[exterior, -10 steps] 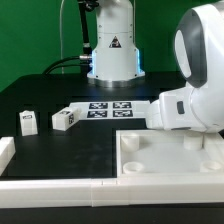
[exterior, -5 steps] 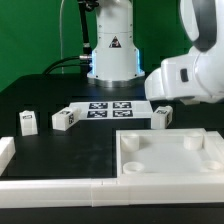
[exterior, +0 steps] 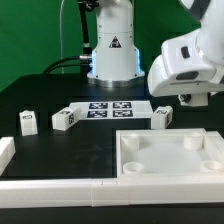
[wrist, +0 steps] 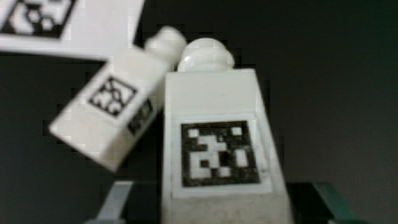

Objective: Assemble one leg

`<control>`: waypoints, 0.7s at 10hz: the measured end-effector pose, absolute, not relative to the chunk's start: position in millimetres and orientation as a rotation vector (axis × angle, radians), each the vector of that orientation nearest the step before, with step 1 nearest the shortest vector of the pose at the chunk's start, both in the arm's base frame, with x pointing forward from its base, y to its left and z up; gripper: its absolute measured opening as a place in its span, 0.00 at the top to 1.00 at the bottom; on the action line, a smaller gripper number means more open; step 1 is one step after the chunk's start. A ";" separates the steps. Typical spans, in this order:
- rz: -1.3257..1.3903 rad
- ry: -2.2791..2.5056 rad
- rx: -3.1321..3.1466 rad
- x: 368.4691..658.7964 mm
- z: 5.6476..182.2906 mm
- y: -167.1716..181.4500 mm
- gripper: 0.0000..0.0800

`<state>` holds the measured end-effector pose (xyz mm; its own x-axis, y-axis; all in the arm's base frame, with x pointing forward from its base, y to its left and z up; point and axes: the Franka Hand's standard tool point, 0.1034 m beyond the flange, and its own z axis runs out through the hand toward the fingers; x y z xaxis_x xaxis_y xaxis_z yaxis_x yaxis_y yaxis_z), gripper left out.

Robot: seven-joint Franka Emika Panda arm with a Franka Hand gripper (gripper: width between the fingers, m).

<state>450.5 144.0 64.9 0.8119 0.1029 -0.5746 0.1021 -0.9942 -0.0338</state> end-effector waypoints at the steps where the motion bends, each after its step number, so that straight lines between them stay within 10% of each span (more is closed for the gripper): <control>1: 0.799 -0.166 -3.024 452.1 66.5 143.8 0.64; 7: -0.024 -0.173 -3.075 485.6 104.3 133.4 0.64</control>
Offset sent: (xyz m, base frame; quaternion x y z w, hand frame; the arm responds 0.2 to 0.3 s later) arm 0.0229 -0.0245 0.0407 -0.0173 0.2292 -0.0266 0.9729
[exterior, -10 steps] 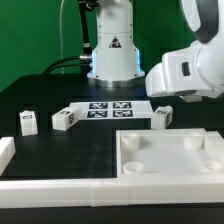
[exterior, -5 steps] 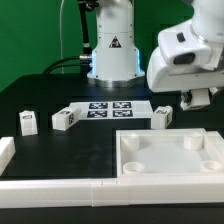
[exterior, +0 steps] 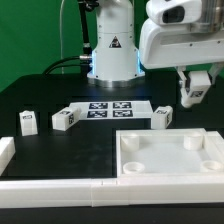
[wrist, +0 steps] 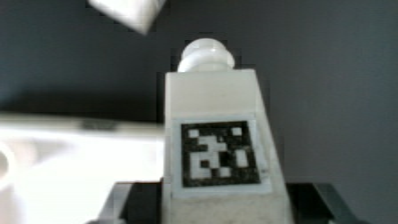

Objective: Assemble one leg

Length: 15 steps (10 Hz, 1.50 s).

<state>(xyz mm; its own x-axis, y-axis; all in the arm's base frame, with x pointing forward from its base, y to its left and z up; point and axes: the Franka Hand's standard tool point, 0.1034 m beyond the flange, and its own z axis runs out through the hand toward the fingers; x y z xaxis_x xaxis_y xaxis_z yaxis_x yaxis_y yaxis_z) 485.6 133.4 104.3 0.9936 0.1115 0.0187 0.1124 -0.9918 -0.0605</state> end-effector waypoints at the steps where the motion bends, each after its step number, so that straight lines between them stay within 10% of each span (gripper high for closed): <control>1: -0.121 -0.173 -3.064 484.5 104.2 133.6 0.64; 3: -0.436 -0.164 -2.998 486.3 105.0 138.0 0.64; 12: -0.306 -0.075 -3.016 499.9 104.4 133.3 0.64; 15: -0.303 -0.193 -3.010 572.5 128.7 128.2 0.64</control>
Offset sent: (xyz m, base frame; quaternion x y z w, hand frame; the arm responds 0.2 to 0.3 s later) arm 0.0307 0.0023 0.0057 0.0411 -0.0705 0.1974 0.9769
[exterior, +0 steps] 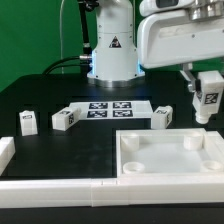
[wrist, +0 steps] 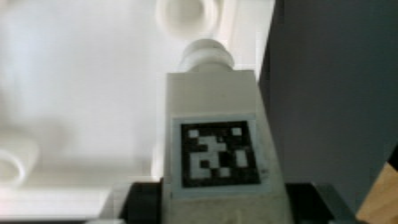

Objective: Assemble one leg

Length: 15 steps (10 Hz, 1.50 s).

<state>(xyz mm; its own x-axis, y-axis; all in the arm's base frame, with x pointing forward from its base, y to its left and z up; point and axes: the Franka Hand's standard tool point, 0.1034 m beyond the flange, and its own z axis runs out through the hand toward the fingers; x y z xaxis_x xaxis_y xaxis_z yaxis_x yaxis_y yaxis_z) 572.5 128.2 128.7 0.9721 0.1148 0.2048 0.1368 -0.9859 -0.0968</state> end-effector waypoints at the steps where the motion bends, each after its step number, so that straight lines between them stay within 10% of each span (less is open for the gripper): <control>1: -0.311 -0.240 -3.004 589.4 130.6 127.8 0.64; 15: -0.457 -0.257 -2.980 635.4 115.1 123.7 0.64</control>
Offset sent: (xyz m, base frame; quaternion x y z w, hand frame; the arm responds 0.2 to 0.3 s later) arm 0.0000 0.0000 0.0000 0.0000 0.0000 0.0000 1.0000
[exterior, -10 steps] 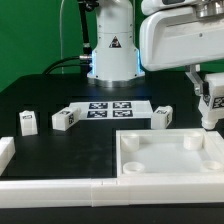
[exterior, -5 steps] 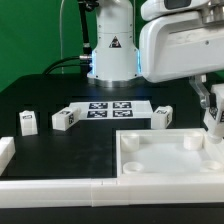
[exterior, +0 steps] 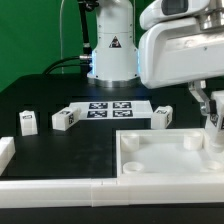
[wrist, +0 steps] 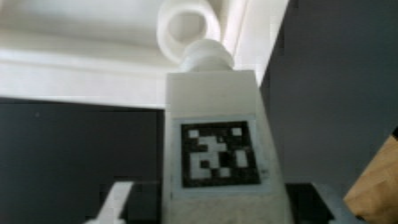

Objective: Assemble one leg

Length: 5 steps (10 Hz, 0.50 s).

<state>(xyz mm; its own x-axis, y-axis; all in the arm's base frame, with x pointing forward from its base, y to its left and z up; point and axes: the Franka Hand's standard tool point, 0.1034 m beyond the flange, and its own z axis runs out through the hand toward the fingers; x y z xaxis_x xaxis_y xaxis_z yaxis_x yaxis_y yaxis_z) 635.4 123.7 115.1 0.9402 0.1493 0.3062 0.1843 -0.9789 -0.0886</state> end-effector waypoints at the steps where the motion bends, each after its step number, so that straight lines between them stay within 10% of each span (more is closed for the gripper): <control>1: -0.550 -0.259 -2.967 637.0 112.3 122.5 0.64; 5: -0.630 -0.260 -2.955 633.2 99.1 119.6 0.64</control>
Offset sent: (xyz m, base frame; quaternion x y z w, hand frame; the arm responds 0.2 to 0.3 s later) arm -0.0021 -0.0026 -0.0127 -0.0009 0.1044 -0.0063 0.9945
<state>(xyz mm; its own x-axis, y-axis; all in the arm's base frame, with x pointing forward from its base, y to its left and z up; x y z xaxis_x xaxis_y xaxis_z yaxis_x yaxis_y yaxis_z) 633.2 119.6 99.1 0.8992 0.1443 0.4132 0.1895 -0.9794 -0.0704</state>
